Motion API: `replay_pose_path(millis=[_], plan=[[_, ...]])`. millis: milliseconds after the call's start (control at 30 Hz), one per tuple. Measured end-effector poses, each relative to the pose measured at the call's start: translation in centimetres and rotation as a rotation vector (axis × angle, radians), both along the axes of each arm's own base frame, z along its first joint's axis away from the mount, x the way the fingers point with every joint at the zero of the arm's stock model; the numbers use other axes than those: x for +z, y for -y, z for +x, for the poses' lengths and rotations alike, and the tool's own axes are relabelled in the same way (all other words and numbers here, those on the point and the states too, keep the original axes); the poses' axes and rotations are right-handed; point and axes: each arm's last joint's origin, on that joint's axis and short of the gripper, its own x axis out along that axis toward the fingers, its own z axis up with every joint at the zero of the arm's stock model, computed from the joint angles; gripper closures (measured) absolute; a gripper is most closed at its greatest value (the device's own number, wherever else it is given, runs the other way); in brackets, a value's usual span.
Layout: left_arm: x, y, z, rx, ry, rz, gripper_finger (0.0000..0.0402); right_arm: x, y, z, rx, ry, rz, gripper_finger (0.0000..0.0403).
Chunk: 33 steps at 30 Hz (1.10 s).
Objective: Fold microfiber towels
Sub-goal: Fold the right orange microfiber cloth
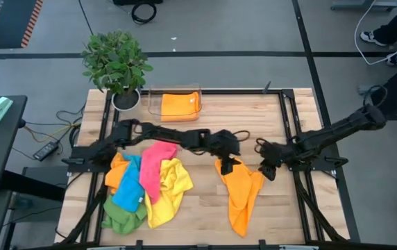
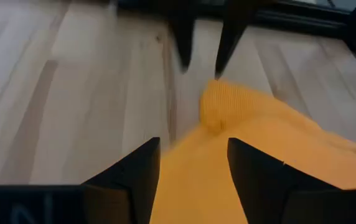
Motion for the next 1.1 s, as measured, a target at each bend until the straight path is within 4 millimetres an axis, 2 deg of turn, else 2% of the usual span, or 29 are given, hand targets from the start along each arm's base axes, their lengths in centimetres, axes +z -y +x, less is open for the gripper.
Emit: replay_pose_path(millis=[133,200,267,433,600,700,800,900,967,1033,1100], plan=[[-1.3,0.1,1.6,-0.077,-0.098,0.064,0.0221,-0.7,-1.0,0.4,0.107,0.126,-0.113,0.0237],[-1.8,0.2,1.5,-0.09,-0.151,0.073,0.0226,-1.1,-1.5,0.8,0.149,0.159,-0.135,0.0237],[-1.7,0.2,2.0,-0.088,-0.102,0.077,0.0232,-1.9,-1.7,0.8,0.167,0.134,-0.17,0.0237],[-2.0,0.1,1.8,-0.091,-0.13,0.08,0.0242,-3.2,-1.9,1.2,0.18,0.071,-0.224,0.0237],[-2.0,0.2,1.8,-0.092,-0.118,0.082,0.0246,-3.8,-2.3,2.1,0.213,0.092,-0.238,0.024],[-2.0,0.1,1.8,-0.079,-0.118,0.089,0.0246,-4.4,-2.4,2.4,0.205,0.063,-0.24,0.0254],[-2.1,0.0,1.7,-0.055,-0.138,0.101,0.0255,-5.0,-2.4,2.5,0.176,0.032,-0.246,0.0291],[-2.3,-0.1,1.5,-0.025,-0.17,0.11,0.0292,-5.1,-2.4,2.6,0.147,0.027,-0.258,0.0346],[-2.6,-0.1,1.3,0.003,-0.214,0.111,0.0333,-4.9,-2.3,2.5,0.13,0.041,-0.257,0.0381],[-3.1,-0.2,0.8,0.03,-0.286,0.111,0.038,-4.7,-2.2,2.5,0.116,0.052,-0.248,0.0393],[-3.5,-0.3,0.2,0.058,-0.368,0.109,0.0391,-4.3,-2.0,2.4,0.09,0.057,-0.231,0.0393]])
